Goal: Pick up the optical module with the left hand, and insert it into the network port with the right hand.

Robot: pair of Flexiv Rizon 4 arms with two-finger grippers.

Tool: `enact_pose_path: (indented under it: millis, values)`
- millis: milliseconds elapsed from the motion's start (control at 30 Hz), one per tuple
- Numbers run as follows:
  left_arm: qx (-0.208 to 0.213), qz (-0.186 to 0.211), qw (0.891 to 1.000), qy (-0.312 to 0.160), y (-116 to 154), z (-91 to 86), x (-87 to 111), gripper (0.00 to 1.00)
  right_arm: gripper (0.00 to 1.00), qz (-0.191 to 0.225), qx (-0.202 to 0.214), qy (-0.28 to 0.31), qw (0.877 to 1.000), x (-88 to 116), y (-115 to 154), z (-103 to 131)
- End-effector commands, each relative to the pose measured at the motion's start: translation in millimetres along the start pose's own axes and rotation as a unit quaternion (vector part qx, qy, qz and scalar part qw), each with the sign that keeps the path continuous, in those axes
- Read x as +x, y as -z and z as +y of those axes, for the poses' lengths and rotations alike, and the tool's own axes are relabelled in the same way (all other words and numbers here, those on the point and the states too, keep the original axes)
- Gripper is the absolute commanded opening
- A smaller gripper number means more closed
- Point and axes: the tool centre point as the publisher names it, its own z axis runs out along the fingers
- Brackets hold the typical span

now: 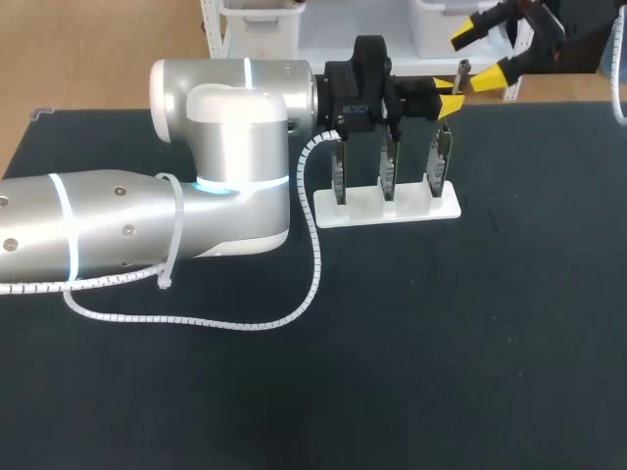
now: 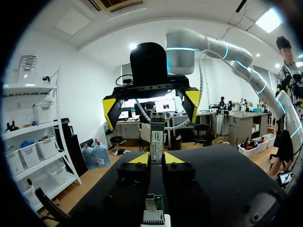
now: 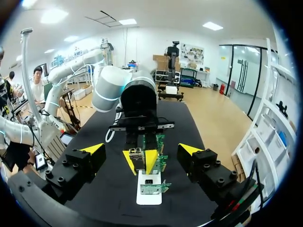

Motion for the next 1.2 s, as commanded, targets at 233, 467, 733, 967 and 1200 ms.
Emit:
enact_pose_path:
  millis: [233,467,733,967,1200]
  values:
    - [0.0,-0.001,1.0,0.0,-0.7,0.7,1.0,0.0,1.0,-0.002,-0.007,0.001,1.0,0.4,-4.0,-6.8]
    - [0.0,-0.001,1.0,0.0,-0.7,0.7,1.0,0.0,1.0,0.0,-0.009,0.003,1.0,0.2,-6.5,-8.2]
    - [0.0,-0.001,1.0,0.0,-0.7,0.7,1.0,0.0,1.0,0.006,-0.015,-0.002,1.0,2.1,-9.5,-6.4]
    - [0.0,-0.001,1.0,0.0,-0.7,0.7,1.0,0.0,1.0,0.006,-0.015,-0.002,1.0,2.1,-9.5,-6.4]
    - [0.0,-0.001,1.0,0.0,-0.7,0.7,1.0,0.0,1.0,0.003,-0.014,-0.004,1.0,3.2,-7.4,-6.4]
